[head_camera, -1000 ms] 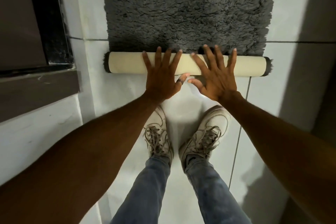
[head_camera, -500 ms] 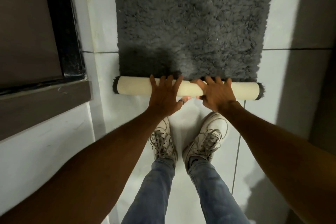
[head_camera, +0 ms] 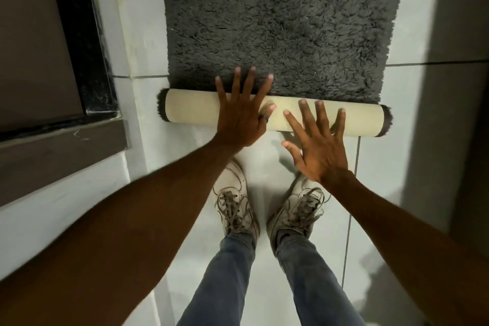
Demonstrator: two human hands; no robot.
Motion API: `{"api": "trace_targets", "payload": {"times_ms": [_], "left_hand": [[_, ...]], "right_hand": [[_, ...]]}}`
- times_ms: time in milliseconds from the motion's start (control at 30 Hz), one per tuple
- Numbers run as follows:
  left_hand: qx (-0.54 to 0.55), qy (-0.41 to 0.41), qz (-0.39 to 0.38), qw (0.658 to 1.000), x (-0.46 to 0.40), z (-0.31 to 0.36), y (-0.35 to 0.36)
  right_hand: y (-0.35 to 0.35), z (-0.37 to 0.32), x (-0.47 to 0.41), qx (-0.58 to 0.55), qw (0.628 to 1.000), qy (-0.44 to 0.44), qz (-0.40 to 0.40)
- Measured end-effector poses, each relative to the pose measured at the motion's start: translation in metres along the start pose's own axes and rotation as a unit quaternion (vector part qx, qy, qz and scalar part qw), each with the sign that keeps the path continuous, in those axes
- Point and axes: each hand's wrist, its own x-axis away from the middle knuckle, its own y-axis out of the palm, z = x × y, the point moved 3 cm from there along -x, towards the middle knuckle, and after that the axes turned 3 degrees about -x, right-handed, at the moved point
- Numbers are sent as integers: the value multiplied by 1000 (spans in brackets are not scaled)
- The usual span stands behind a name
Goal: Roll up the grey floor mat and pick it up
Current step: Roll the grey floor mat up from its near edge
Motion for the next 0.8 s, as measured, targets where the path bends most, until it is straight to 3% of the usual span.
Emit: {"api": "trace_targets", "payload": {"times_ms": [133,267,400,533,800], "left_hand": [[5,-3,74,997,12,-1,-4],[8,-24,67,997,20,-2,-4],[4,-34,106,994,-31,-12,-17],[-8,-47,22,999,-72,-20,-32],[2,-52,-54,997,-62,-15,-44]], "right_hand": [[-10,13,-39,-13,1000,16,-9],[-35,28,-82,-19,1000,22,-10],[-50,31,-99,5,1000,-7,21],[-52,29,-122,36,997,16,-68],[-61,25,-116,40,995,27,-91]]}}
